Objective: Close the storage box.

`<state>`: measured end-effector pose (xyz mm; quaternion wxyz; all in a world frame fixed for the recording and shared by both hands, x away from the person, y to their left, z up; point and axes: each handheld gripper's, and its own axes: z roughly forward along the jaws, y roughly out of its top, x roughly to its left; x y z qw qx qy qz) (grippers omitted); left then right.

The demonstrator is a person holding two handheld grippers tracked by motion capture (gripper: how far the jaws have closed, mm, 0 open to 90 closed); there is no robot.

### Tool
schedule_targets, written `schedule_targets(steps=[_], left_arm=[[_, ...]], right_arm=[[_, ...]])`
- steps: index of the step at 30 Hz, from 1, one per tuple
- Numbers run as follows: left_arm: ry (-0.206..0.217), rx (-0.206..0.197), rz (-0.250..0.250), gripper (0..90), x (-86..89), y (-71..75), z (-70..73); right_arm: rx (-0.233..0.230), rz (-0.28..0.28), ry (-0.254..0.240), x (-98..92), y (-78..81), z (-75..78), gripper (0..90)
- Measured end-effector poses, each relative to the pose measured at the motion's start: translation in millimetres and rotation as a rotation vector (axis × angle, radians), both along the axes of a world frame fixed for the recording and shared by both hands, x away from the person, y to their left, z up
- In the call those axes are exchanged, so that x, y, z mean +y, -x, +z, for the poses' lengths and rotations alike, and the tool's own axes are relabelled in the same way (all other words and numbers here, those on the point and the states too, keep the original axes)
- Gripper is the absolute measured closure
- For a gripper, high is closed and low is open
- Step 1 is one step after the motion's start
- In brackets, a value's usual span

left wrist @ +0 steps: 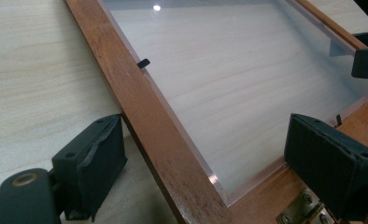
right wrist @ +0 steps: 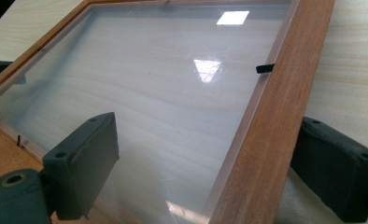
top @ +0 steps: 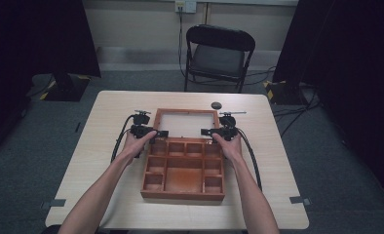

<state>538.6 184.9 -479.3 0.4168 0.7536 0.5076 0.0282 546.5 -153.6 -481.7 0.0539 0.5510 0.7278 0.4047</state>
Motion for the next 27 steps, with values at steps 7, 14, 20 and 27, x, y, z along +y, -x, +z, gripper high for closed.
schedule_targets(steps=[7,14,20,27], left_arm=[[0.001,0.023,0.009,11.7,-2.9,0.0,0.1],[-0.021,-0.007,0.007,12.6,-4.9,1.5,5.2],[-0.012,-0.023,-0.01,18.9,0.4,1.3,7.9],[-0.014,-0.075,-0.011,28.7,6.2,3.9,21.4]], right_arm=[[-0.01,-0.01,0.005,0.0,0.9,0.0,10.8],[-0.03,-0.011,0.027,1.8,1.7,5.0,11.6],[-0.051,-0.022,0.003,-3.4,1.7,10.9,21.1],[-0.114,-0.042,0.001,-9.1,7.2,26.5,34.7]])
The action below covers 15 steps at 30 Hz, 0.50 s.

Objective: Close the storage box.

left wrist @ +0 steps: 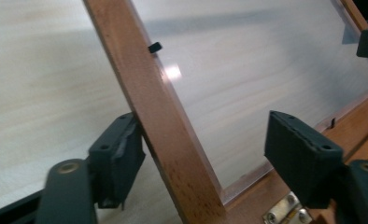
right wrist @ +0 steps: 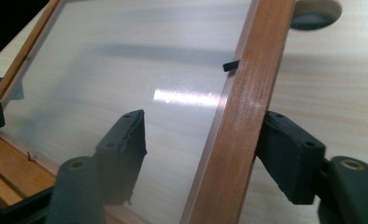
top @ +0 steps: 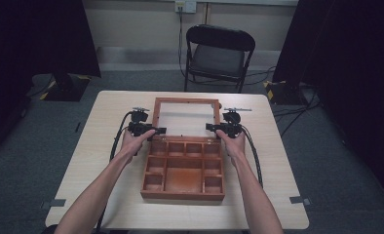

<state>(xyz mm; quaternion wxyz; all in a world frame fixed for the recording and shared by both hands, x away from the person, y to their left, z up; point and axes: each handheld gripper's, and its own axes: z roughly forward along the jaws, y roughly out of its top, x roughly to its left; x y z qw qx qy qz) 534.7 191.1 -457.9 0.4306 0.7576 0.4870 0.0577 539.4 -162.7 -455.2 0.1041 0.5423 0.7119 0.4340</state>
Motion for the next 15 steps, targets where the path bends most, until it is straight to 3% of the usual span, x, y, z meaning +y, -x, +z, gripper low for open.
schedule_targets(steps=[8,15], left_arm=[[0.01,-0.067,0.001,37.6,6.2,9.7,15.8],[0.008,-0.104,-0.02,40.6,9.9,17.3,26.0]], right_arm=[[-0.053,0.005,-0.015,-3.1,10.6,21.5,39.8],[-0.08,0.025,0.01,-4.5,20.4,36.4,43.9]])
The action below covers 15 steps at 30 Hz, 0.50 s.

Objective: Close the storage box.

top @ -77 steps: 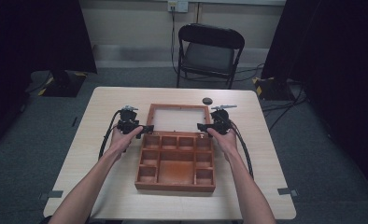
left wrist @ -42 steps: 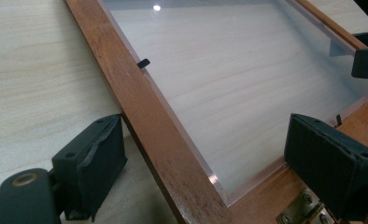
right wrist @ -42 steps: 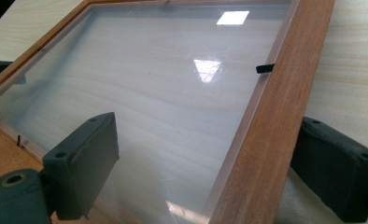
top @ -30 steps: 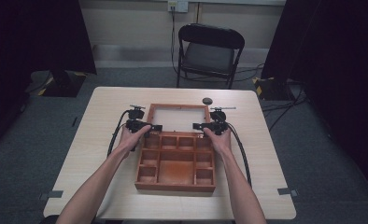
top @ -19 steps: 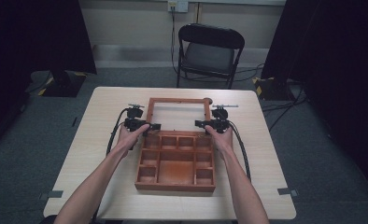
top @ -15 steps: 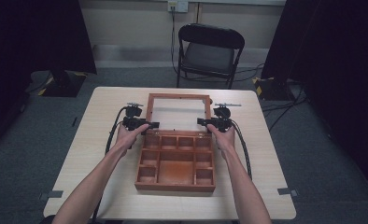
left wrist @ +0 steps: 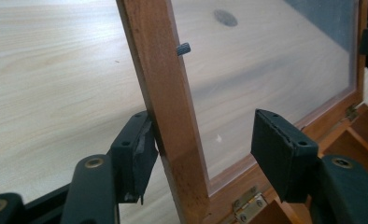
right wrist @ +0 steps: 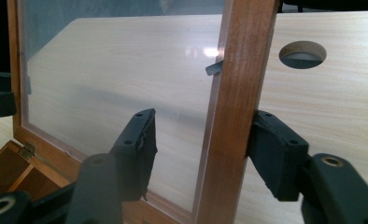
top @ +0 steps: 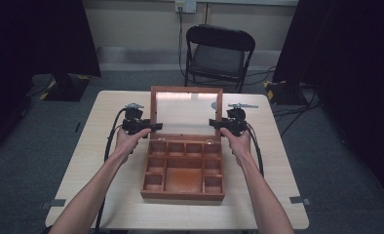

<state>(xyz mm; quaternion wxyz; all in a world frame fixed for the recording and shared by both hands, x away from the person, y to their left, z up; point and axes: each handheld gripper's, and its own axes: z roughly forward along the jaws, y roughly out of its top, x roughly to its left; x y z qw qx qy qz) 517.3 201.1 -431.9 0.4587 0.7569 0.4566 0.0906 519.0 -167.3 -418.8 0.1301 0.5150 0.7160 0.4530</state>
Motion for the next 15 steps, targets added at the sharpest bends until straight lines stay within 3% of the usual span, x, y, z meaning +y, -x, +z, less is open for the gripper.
schedule_targets(steps=[2,7,15], left_arm=[[0.02,-0.009,0.001,43.1,2.1,2.7,1.3],[0.02,-0.043,0.001,46.0,2.4,9.9,6.6],[0.024,-0.062,-0.018,49.9,6.3,18.5,12.3]], right_arm=[[-0.008,0.003,-0.001,-0.9,3.4,3.0,45.6],[-0.026,0.012,0.024,-1.2,13.0,11.6,48.5],[-0.049,0.023,-0.004,-5.9,25.5,16.6,50.9]])
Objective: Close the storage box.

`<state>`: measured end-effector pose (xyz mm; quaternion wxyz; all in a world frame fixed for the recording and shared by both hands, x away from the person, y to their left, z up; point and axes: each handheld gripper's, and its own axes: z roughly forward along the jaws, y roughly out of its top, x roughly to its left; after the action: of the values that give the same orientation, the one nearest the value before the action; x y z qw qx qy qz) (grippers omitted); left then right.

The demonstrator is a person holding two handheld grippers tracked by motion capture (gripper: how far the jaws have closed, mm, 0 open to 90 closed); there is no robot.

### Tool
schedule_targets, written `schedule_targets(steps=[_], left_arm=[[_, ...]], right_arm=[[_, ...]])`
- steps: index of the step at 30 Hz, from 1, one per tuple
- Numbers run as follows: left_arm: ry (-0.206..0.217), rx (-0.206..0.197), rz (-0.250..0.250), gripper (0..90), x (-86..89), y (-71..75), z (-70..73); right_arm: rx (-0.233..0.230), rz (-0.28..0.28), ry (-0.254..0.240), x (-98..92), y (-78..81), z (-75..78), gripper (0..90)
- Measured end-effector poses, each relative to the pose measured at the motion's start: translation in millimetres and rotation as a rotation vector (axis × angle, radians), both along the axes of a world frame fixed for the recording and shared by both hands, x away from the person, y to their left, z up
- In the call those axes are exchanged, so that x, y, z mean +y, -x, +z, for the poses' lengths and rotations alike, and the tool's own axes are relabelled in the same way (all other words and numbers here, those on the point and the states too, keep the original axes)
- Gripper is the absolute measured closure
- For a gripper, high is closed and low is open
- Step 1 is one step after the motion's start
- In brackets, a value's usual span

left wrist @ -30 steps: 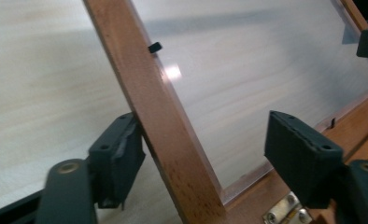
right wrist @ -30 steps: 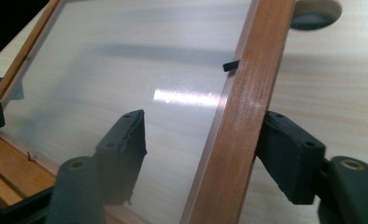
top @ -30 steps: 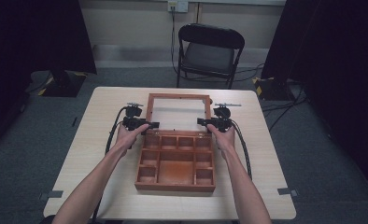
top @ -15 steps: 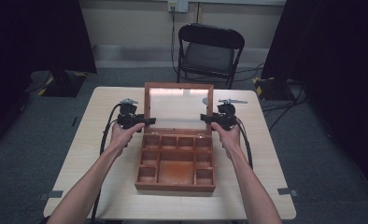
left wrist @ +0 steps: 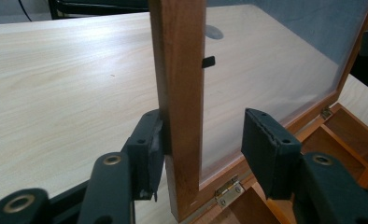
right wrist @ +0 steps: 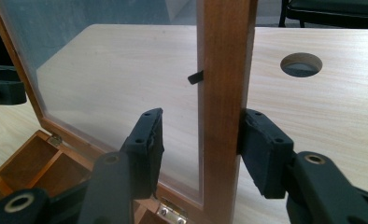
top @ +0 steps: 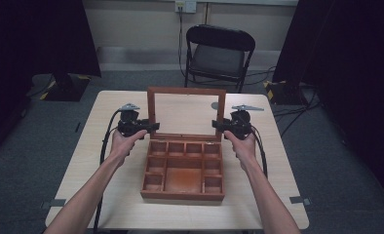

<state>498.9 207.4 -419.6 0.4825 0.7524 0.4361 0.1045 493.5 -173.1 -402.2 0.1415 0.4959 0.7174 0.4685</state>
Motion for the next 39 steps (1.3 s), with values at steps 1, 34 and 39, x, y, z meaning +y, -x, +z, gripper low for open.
schedule_targets(steps=[1,34,39], left_arm=[[0.005,-0.005,-0.006,50.4,0.6,0.9,0.3],[0.046,-0.048,-0.049,59.9,15.7,26.5,10.0],[0.044,-0.052,-0.054,59.4,16.2,28.4,10.1]], right_arm=[[-0.002,0.001,-0.002,-0.4,1.2,0.5,51.0],[-0.018,0.052,-0.054,-4.0,26.6,7.5,42.8],[-0.036,0.044,-0.055,-4.0,29.4,12.5,36.6]])
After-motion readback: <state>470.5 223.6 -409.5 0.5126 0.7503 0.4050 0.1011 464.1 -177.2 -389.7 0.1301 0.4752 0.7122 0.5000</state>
